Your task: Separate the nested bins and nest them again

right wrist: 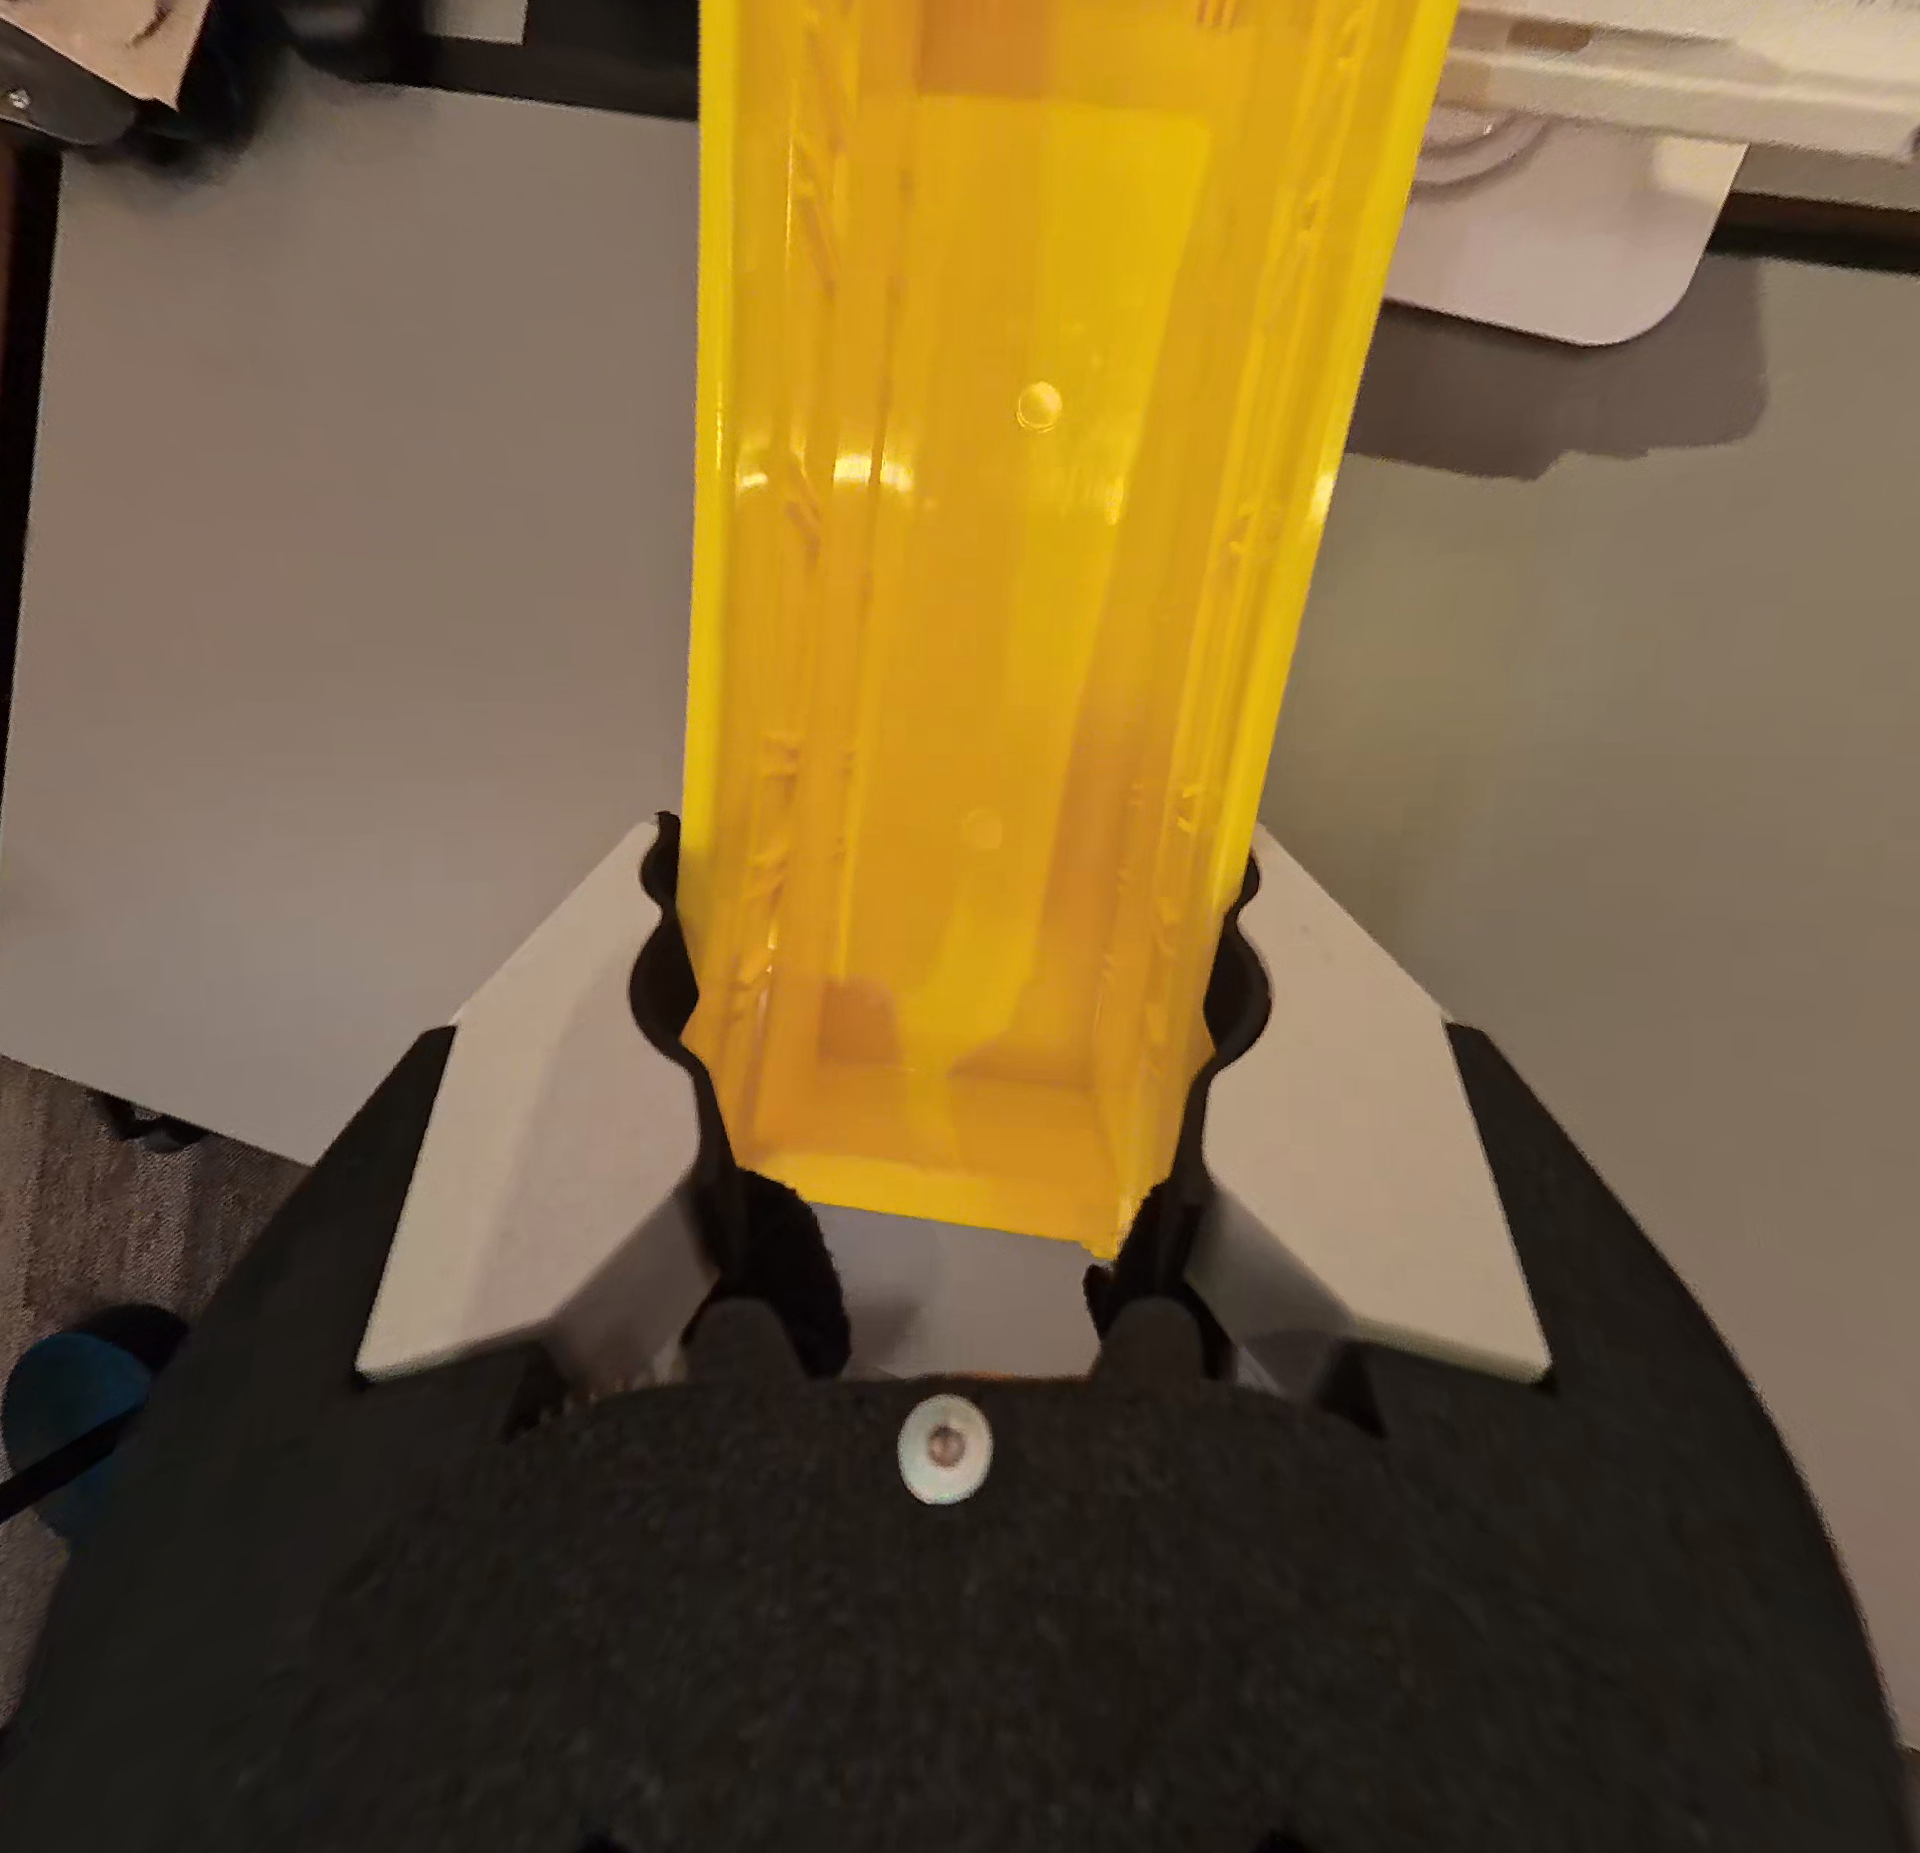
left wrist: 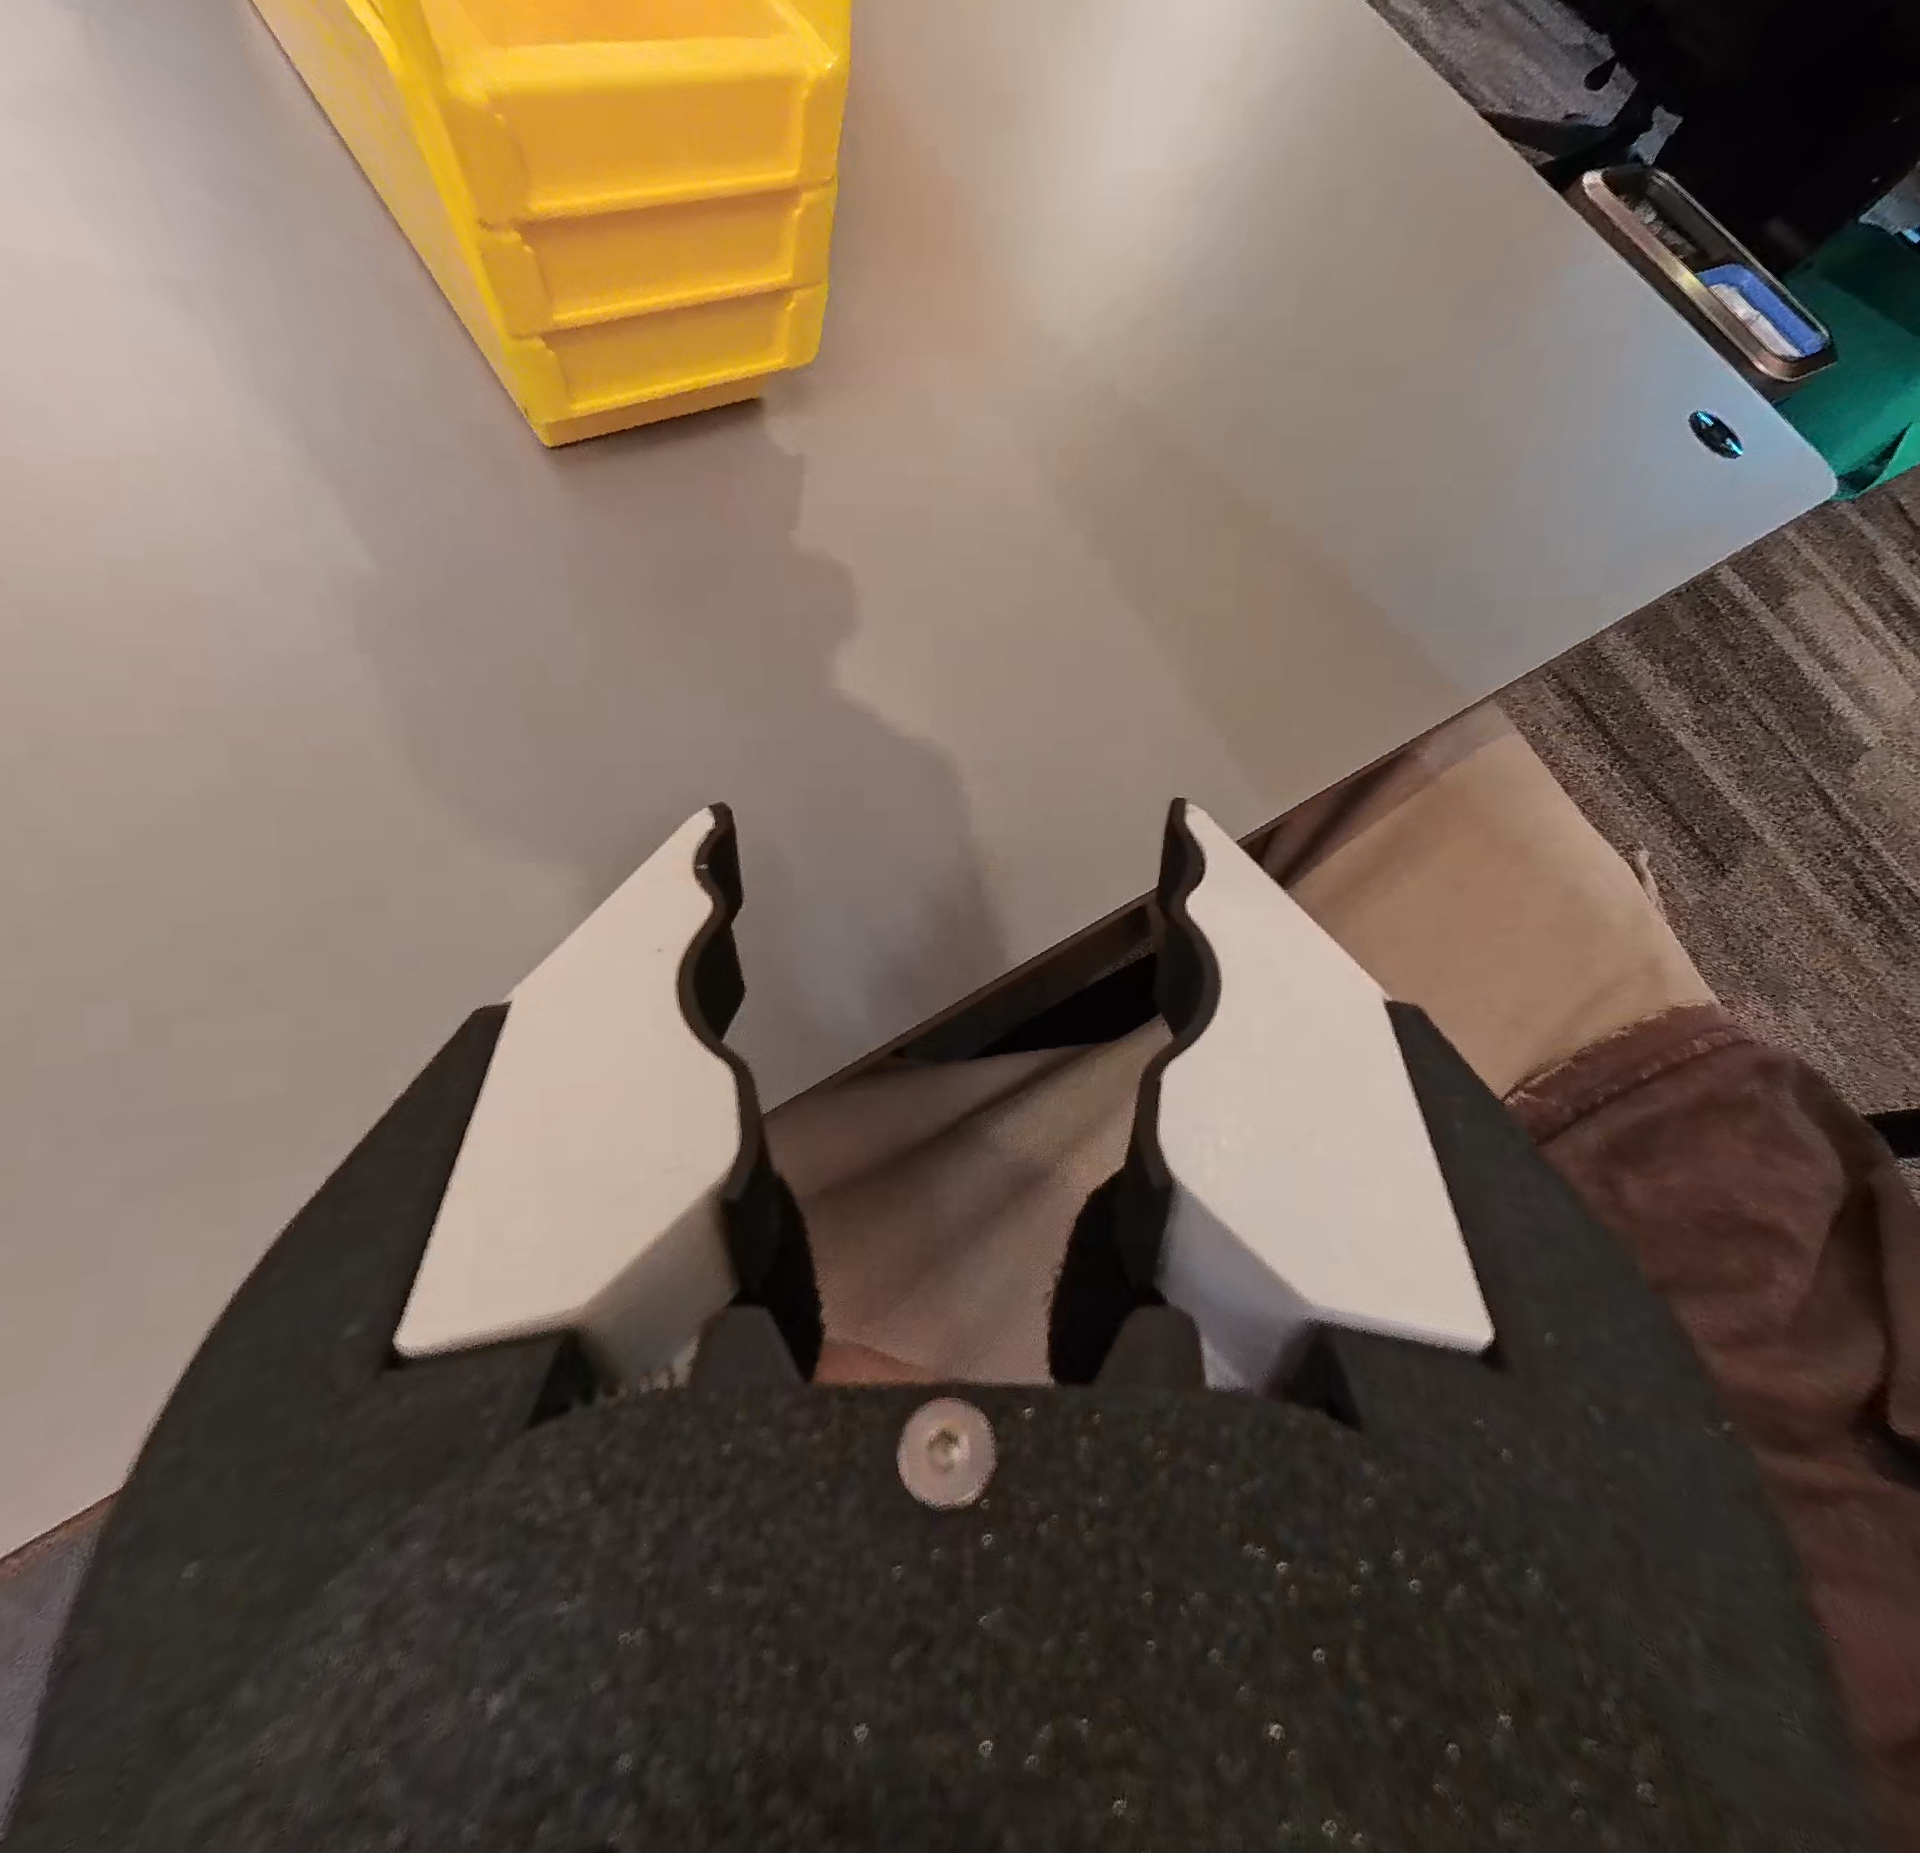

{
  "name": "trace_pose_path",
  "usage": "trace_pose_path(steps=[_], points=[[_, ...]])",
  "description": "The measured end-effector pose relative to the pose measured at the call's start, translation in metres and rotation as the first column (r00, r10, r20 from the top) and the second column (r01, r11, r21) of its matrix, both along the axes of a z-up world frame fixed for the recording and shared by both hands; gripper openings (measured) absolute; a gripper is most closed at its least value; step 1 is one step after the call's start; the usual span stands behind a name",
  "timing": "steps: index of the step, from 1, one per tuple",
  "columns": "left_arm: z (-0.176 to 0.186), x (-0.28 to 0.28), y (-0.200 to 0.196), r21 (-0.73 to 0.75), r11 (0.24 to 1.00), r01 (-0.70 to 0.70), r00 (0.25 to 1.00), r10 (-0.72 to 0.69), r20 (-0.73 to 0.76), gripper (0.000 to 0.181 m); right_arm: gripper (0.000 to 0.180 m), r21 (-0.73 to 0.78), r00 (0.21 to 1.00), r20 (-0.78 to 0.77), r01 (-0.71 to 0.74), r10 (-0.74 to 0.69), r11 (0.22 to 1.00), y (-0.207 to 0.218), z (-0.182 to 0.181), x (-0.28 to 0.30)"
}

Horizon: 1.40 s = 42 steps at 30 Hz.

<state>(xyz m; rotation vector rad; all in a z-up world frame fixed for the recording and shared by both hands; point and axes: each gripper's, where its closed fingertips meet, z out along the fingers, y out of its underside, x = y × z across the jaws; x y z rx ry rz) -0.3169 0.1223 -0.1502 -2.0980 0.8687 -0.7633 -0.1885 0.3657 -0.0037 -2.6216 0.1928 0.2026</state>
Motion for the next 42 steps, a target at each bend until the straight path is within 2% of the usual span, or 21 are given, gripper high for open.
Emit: trace_pose_path(steps=[5, 8, 16, 19, 21, 29, 42], points=[[0.001, 0.000, 0.001, -0.005, 1.000, -0.002, 1.000, 0.002, 0.008, 0.079, 0.101, -0.002, 1.000, 0.030, -0.004, 0.004, 1.000, 0.005, -0.007, -0.010], [0.001, 0.000, 0.002, -0.013, 1.000, -0.003, 1.000, 0.003, 0.010, 0.079, 0.101, 0.006, 1.000, -0.020, -0.002, 0.002, 1.000, 0.008, -0.007, -0.022], [0.000, 0.001, 0.000, -0.009, 1.000, 0.005, 1.000, -0.005, 0.003, 0.079, 0.102, 0.007, 0.999, -0.025, 0.030, -0.030, 1.000, 0.010, -0.018, -0.020], [0.000, 0.002, -0.001, -0.017, 1.000, 0.010, 1.000, -0.010, 0.005, 0.079, 0.102, 0.013, 0.999, 0.020, 0.029, -0.029, 0.999, 0.006, -0.014, -0.015], [0.000, 0.003, -0.001, -0.015, 1.000, 0.010, 1.000, -0.010, 0.006, 0.079, 0.102, 0.034, 0.999, -0.002, 0.036, -0.036, 0.999, 0.007, -0.012, -0.016], [-0.002, 0.004, -0.003, -0.014, 1.000, 0.019, 1.000, -0.019, -0.005, 0.079, 0.104, -0.020, 0.999, 0.007, 0.051, -0.051, 0.999, 0.012, -0.041, -0.019], [-0.004, 0.004, -0.004, -0.031, 0.999, 0.024, 1.000, -0.024, -0.003, 0.079, 0.105, -0.031, 0.997, 0.051, 0.061, -0.060, 0.998, 0.017, -0.052, -0.015]])
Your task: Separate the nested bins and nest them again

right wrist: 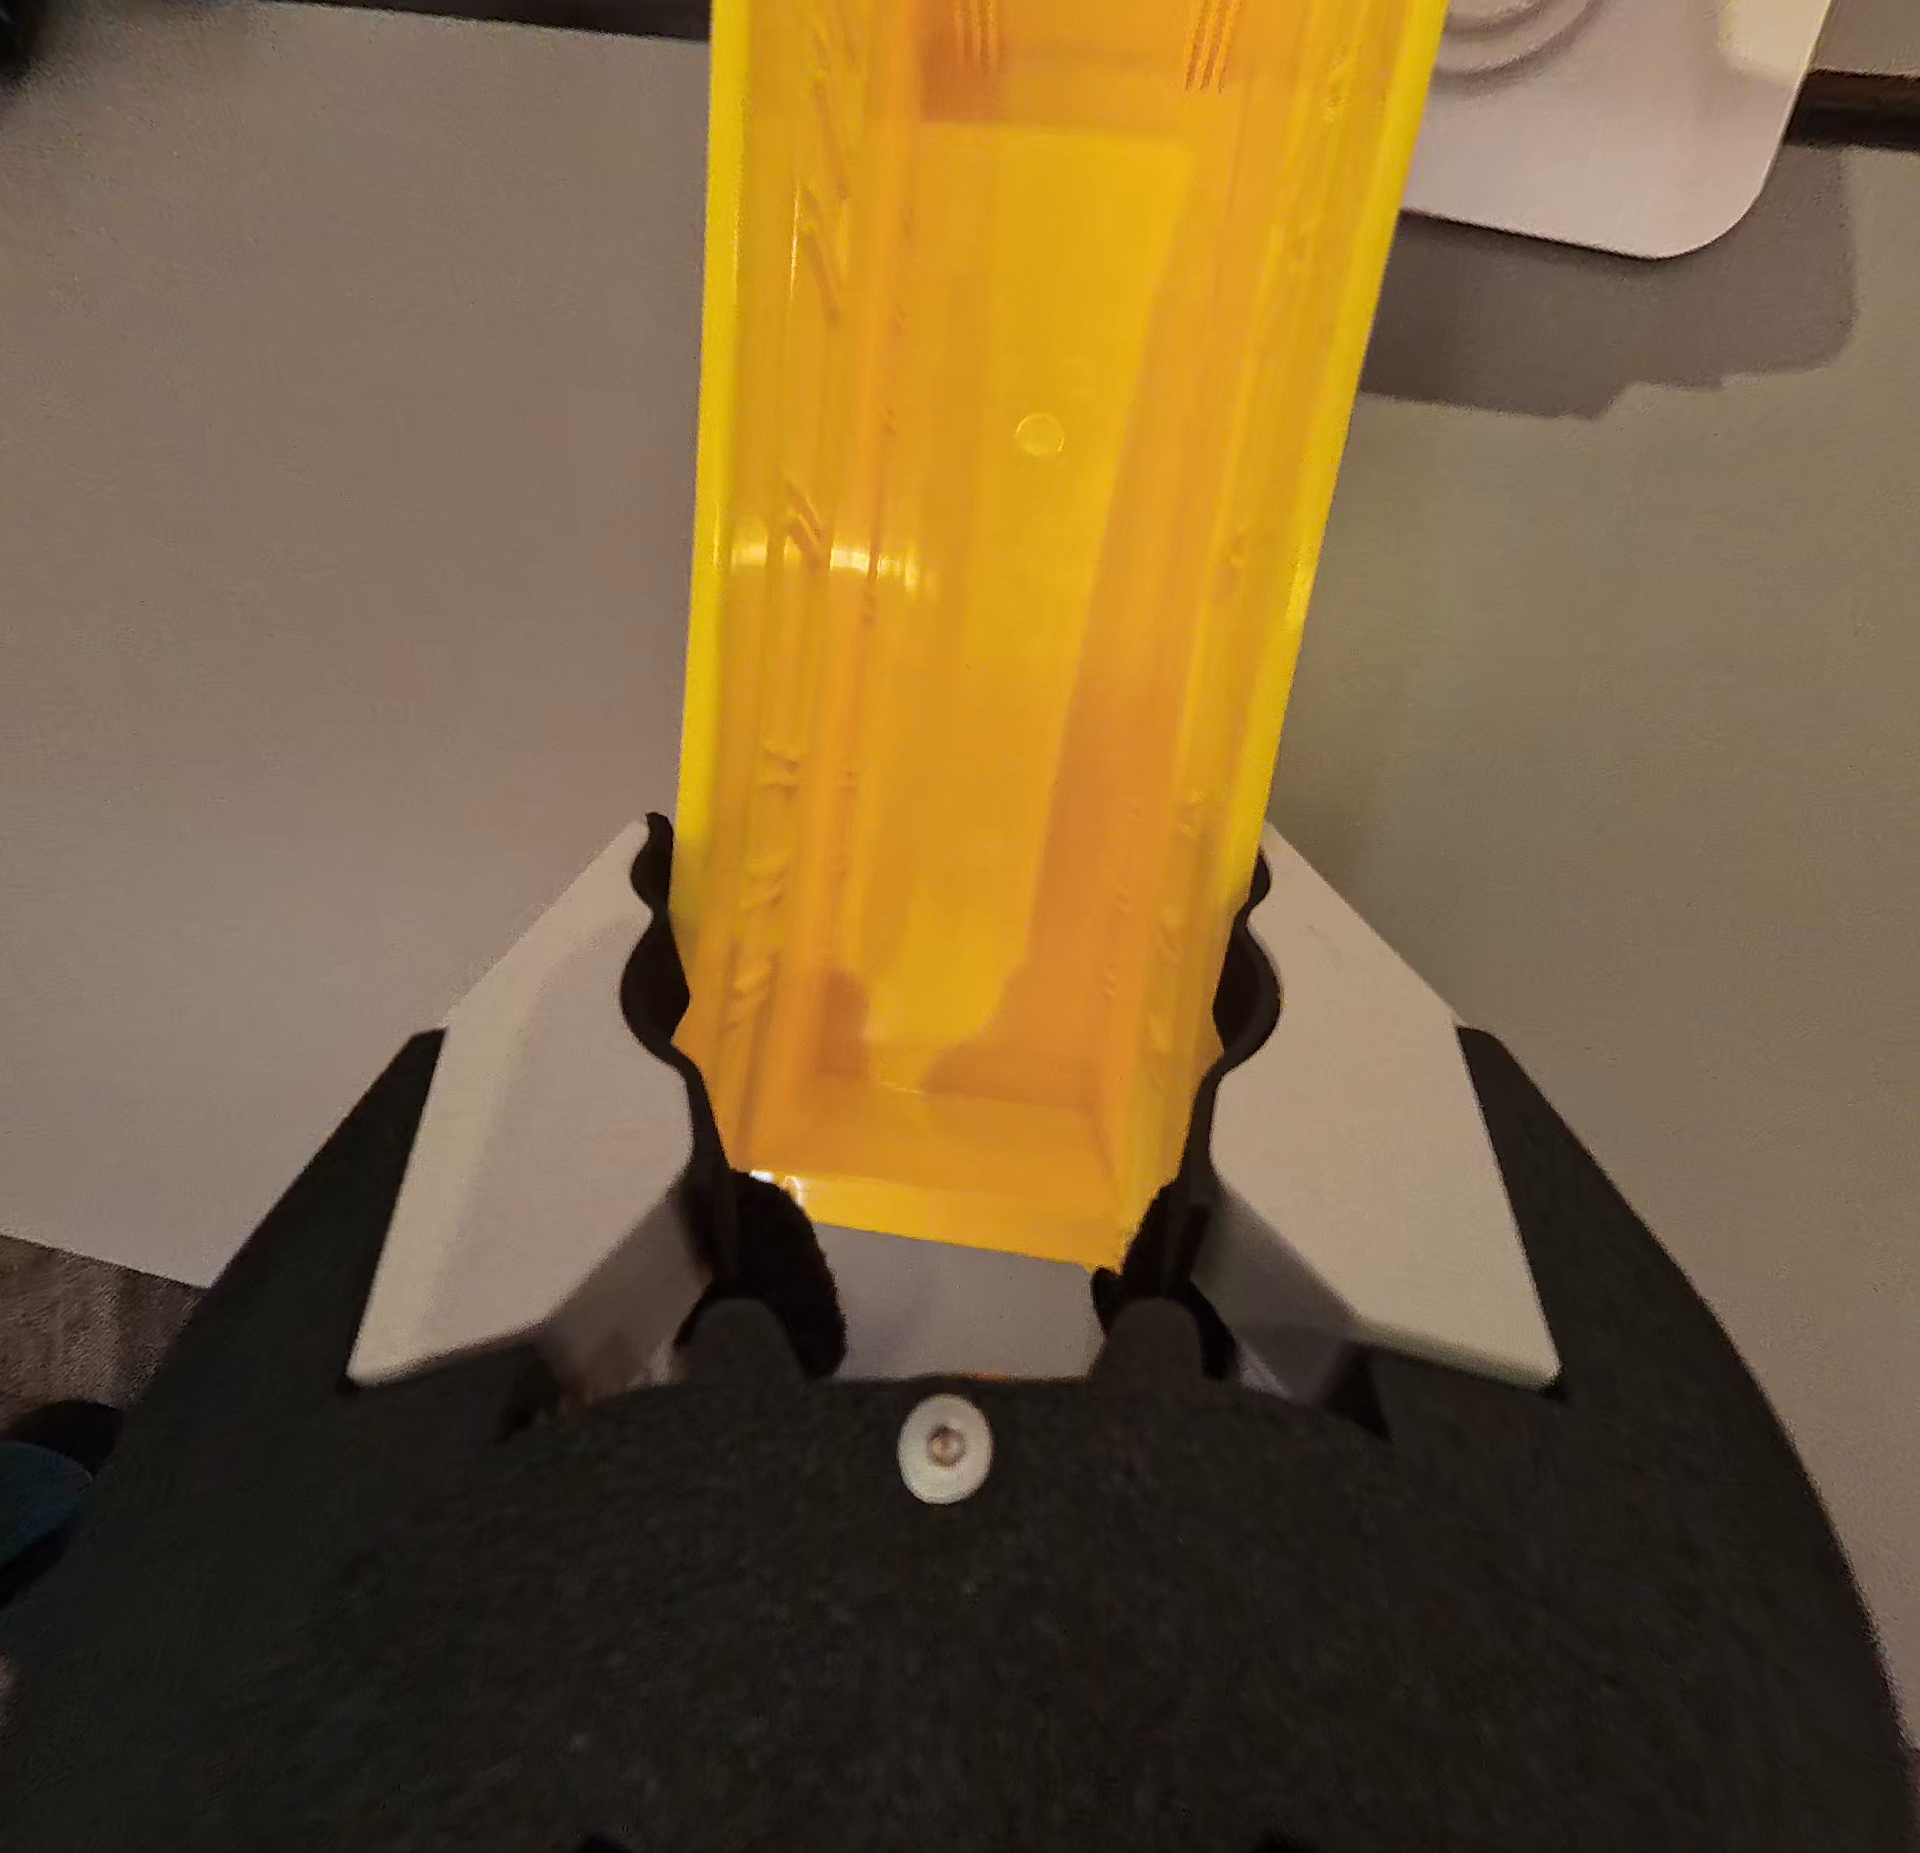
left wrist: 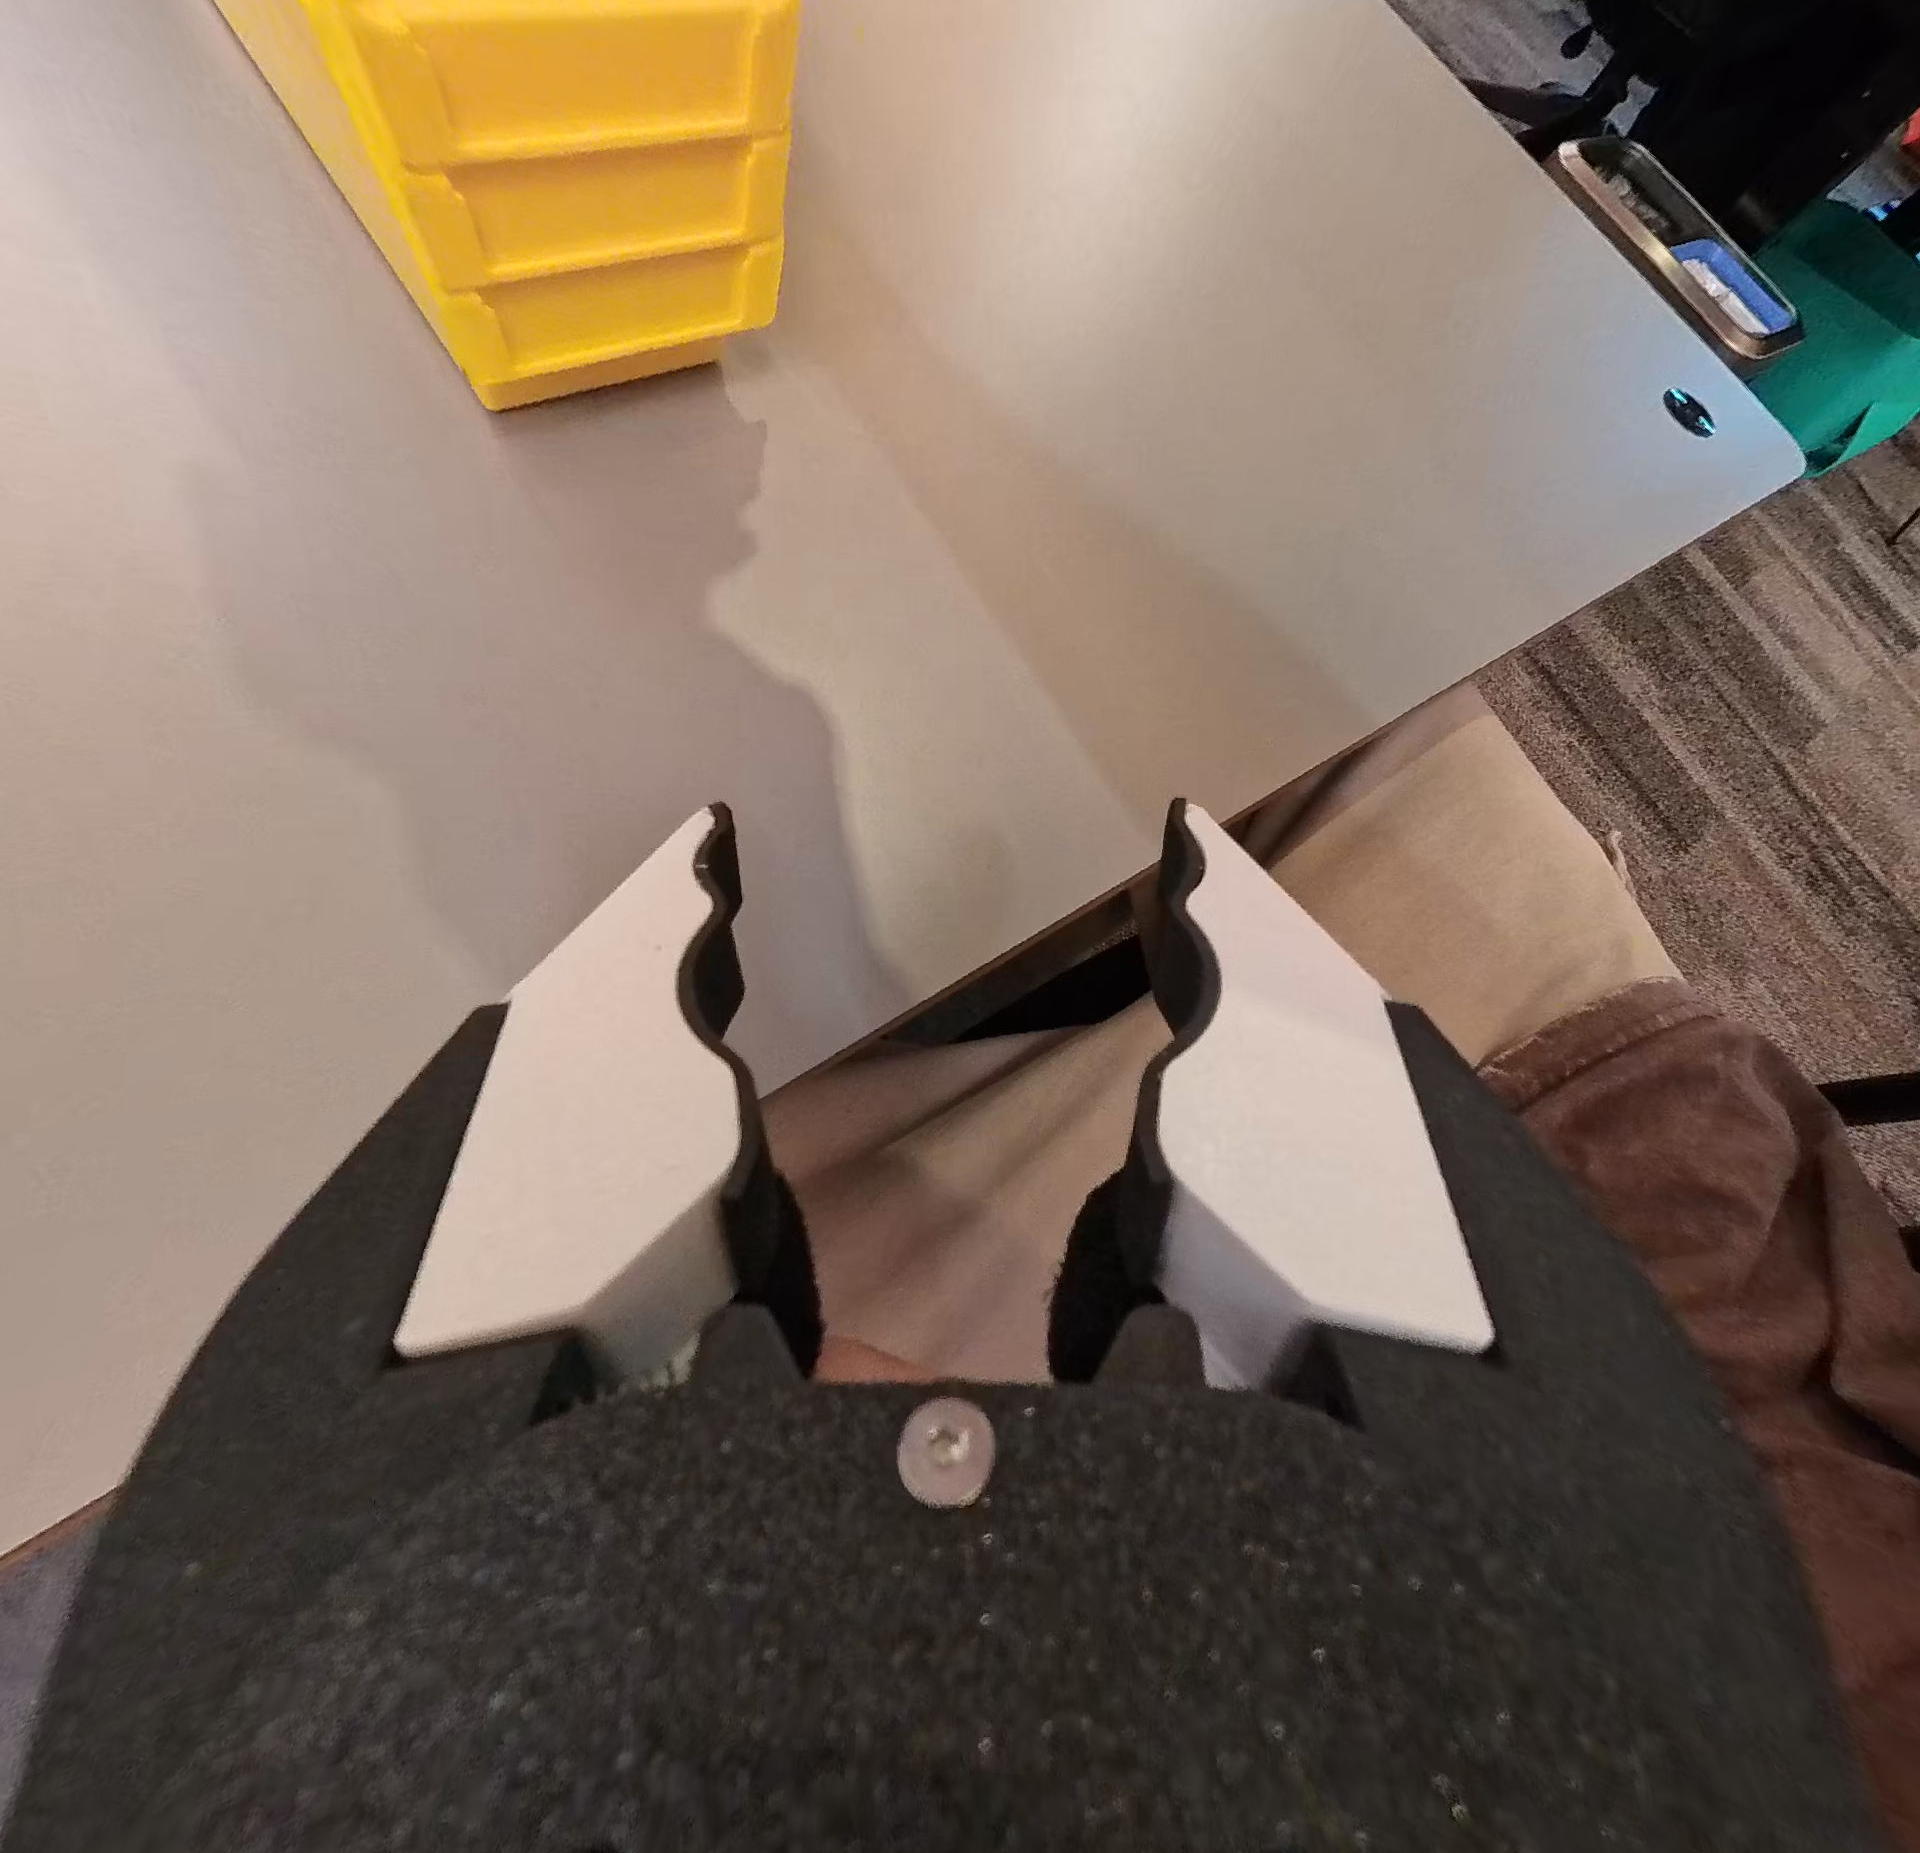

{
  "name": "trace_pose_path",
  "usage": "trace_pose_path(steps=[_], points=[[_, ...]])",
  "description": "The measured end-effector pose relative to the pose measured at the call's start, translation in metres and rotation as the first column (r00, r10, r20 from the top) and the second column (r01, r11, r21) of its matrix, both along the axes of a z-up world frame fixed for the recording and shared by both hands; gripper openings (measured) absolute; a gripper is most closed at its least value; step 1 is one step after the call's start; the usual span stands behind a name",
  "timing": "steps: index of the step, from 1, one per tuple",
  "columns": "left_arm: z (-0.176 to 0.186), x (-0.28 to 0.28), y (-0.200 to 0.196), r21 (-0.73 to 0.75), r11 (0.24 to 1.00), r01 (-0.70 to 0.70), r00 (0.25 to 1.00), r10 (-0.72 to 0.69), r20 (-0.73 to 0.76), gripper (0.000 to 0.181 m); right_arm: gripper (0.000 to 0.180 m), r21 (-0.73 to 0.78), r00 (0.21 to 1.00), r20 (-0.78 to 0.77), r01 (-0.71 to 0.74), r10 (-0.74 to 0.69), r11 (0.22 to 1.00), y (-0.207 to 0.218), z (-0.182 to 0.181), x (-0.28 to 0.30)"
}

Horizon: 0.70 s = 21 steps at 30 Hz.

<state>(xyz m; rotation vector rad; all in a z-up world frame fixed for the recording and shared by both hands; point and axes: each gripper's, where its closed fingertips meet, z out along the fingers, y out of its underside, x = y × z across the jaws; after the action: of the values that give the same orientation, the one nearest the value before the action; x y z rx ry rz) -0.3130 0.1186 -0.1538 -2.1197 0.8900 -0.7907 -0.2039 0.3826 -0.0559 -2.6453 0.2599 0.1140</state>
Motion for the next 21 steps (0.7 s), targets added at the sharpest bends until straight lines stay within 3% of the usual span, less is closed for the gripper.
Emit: trace_pose_path(steps=[11, 21], points=[[-0.003, 0.001, -0.002, -0.015, 1.000, 0.008, 1.000, -0.008, -0.005, 0.079, 0.115, -0.075, 0.999, 0.040, -0.005, 0.008, 0.997, -0.002, -0.036, -0.001], [-0.005, 0.000, -0.004, 0.001, 1.000, 0.018, 1.000, -0.017, -0.023, 0.080, 0.128, -0.050, 0.999, 0.038, -0.010, 0.012, 0.999, 0.001, -0.038, -0.002]])
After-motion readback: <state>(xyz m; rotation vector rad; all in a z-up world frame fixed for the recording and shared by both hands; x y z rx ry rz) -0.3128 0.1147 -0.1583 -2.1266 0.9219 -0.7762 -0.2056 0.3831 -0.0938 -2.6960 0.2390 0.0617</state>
